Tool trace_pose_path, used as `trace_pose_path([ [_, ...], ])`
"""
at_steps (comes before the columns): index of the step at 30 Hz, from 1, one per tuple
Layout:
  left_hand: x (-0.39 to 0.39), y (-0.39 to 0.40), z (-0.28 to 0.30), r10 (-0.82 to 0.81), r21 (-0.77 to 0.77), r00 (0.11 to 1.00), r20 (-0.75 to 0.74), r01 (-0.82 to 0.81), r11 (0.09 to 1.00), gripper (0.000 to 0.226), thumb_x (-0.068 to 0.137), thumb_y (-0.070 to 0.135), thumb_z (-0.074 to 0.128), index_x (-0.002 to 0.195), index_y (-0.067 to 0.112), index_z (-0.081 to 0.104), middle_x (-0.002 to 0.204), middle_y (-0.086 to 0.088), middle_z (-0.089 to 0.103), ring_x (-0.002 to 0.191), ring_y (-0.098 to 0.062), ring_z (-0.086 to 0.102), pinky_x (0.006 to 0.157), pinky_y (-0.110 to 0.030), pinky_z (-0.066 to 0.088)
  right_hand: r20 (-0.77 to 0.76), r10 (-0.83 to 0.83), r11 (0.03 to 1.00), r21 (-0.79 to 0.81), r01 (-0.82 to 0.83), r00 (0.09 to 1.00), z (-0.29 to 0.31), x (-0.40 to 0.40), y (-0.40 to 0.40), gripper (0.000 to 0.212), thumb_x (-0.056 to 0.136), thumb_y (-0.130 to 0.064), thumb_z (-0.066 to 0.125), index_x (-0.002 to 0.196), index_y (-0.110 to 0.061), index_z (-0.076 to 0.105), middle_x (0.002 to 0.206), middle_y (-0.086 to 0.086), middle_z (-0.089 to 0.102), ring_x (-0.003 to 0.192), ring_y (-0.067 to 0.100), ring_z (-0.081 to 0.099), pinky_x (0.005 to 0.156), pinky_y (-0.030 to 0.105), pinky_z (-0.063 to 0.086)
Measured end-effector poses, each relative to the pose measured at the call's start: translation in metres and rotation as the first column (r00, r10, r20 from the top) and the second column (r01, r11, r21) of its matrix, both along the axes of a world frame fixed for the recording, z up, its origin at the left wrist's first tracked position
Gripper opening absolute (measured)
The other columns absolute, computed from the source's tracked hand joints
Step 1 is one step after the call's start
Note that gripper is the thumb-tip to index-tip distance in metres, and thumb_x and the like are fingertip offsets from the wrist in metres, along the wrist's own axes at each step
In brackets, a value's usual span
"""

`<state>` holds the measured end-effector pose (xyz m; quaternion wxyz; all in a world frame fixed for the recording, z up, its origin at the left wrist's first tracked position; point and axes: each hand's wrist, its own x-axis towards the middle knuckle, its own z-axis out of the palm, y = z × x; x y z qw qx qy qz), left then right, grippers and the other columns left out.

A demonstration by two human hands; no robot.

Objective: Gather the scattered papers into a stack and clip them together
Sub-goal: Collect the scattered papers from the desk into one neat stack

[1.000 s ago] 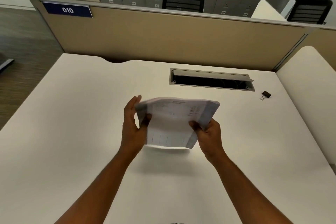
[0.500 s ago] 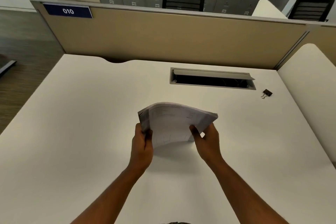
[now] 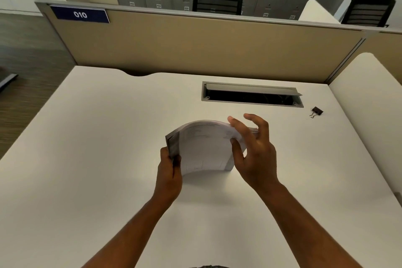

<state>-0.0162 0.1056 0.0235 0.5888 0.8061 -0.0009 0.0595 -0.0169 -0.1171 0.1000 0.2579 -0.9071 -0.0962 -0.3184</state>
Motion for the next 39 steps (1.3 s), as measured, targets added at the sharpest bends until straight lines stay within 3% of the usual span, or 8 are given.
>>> trace_pose_path([
  [8,0.0,-0.001,-0.003,-0.001,0.019,0.998,-0.059,0.003,1.0,0.024,0.101,0.008,0.043,0.119,0.023,0.036,0.104,0.018,0.051,0.094,-0.003,0.056,0.075,-0.016,0.05,0.04,0.021,0.998,0.051,-0.023,0.999,0.0,-0.005,0.002,0.058,0.094,-0.014,0.069,0.145,-0.03,0.048,0.144,0.016,0.046,0.111,0.018,0.058,0.078,0.023,0.059],
  [12,0.001,0.0,-0.006,-0.011,0.043,0.997,-0.076,0.014,0.999,0.024,0.101,0.008,0.042,0.118,0.024,0.035,0.105,0.018,0.05,0.096,-0.004,0.055,0.076,-0.017,0.049,-0.135,0.104,0.855,0.519,-0.019,0.985,-0.013,-0.005,0.005,0.091,0.088,-0.005,0.075,0.15,-0.044,0.02,0.146,-0.01,0.046,0.125,0.017,0.057,0.088,0.018,0.057],
  [14,0.0,0.001,-0.007,-0.02,0.064,0.996,-0.089,0.026,0.998,0.025,0.101,0.008,0.042,0.122,0.019,0.036,0.106,0.019,0.049,0.098,-0.005,0.055,0.076,-0.017,0.049,-0.34,0.203,0.754,0.653,0.075,0.918,-0.039,-0.005,0.005,0.072,0.093,-0.003,0.069,0.148,-0.031,0.032,0.132,-0.016,0.056,0.117,0.02,0.063,0.082,0.013,0.056],
  [18,0.0,-0.003,-0.012,-0.034,0.091,0.993,-0.117,0.044,0.995,0.024,0.1,0.008,0.043,0.124,0.01,0.037,0.102,0.018,0.048,0.094,-0.006,0.055,0.074,-0.014,0.048,-0.582,0.176,0.744,0.606,0.28,0.794,-0.092,-0.012,0.003,0.03,0.101,-0.004,0.056,0.13,-0.012,0.056,0.114,-0.005,0.067,0.114,0.024,0.065,0.082,0.015,0.053],
  [21,-0.003,0.0,-0.017,-0.034,0.122,0.985,-0.171,0.055,0.991,0.025,0.1,0.009,0.043,0.125,0.011,0.037,0.099,0.017,0.048,0.091,-0.004,0.055,0.071,-0.011,0.046,-0.616,0.16,0.752,0.582,0.309,0.771,-0.105,-0.015,0.007,0.032,0.101,-0.002,0.054,0.131,-0.013,0.056,0.116,-0.004,0.067,0.112,0.02,0.065,0.092,0.027,0.054],
  [26,0.006,0.01,-0.019,0.01,0.205,0.982,-0.19,0.029,0.978,0.008,0.101,0.011,0.041,0.108,0.014,0.041,0.093,0.005,0.055,0.084,-0.014,0.059,0.066,-0.027,0.052,-0.643,0.097,0.796,0.508,0.328,0.76,-0.102,-0.006,0.002,0.022,0.099,-0.005,0.059,0.12,-0.011,0.06,0.109,-0.001,0.068,0.1,0.019,0.065,0.085,0.029,0.056],
  [29,0.015,0.011,-0.018,0.026,0.22,0.966,-0.256,0.033,0.975,0.006,0.102,0.014,0.041,0.107,0.011,0.042,0.095,0.004,0.055,0.083,-0.011,0.058,0.064,-0.018,0.046,-0.682,0.064,0.807,0.465,0.365,0.729,-0.101,-0.004,-0.002,0.013,0.096,-0.017,0.068,0.107,-0.013,0.063,0.102,-0.003,0.069,0.092,0.018,0.067,0.076,0.024,0.055],
  [39,0.013,0.021,-0.055,0.074,0.104,0.77,-0.634,-0.01,0.994,0.014,0.1,0.012,0.046,0.112,0.006,0.052,0.102,-0.01,0.059,0.092,-0.023,0.059,0.074,-0.029,0.048,-0.849,0.141,0.706,0.447,0.549,0.51,-0.129,-0.015,0.002,0.013,0.08,-0.014,0.085,0.086,-0.018,0.075,0.089,0.0,0.078,0.086,0.021,0.075,0.083,0.037,0.062],
])
